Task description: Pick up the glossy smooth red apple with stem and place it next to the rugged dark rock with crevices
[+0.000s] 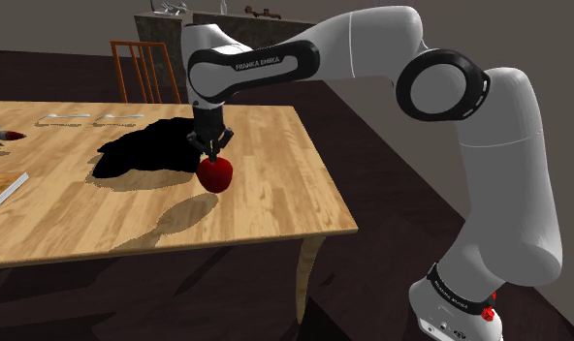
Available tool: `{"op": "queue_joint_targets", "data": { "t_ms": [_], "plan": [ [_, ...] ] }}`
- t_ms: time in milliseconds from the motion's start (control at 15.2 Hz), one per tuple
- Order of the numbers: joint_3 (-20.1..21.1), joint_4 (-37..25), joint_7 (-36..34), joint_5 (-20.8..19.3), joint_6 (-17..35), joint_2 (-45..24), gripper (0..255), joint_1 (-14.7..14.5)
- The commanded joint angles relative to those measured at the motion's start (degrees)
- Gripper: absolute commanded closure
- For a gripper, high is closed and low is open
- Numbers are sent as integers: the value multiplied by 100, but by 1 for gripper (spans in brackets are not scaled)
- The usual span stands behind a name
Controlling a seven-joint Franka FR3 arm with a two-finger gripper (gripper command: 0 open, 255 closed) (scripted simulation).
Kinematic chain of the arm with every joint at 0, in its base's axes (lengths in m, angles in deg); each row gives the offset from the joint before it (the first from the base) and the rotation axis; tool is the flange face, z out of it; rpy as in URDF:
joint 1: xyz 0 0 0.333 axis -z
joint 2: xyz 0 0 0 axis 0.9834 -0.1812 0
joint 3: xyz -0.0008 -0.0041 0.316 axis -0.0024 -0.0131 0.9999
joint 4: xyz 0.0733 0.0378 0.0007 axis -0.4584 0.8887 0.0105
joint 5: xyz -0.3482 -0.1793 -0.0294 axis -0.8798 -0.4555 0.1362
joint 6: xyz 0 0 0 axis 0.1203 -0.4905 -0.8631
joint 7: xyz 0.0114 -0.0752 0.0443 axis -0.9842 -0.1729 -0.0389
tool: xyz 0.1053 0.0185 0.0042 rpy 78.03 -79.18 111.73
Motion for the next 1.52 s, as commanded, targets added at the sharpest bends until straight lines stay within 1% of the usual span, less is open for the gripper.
{"op": "queue_joint_targets", "data": {
  "t_ms": [0, 330, 396, 726, 990, 1452],
  "plan": [
    [-1, 14, -2, -2, 23, -4, 255, 0],
    [-1, 14, -2, -2, 23, -4, 255, 0],
    [-1, 16, -2, -2, 23, -3, 0, 0],
    [-1, 16, -2, -2, 23, -3, 0, 0],
    [18, -623, 35, 27, -669, 57, 0, -43],
    [18, -623, 35, 27, -669, 57, 0, -43]
  ]
}}
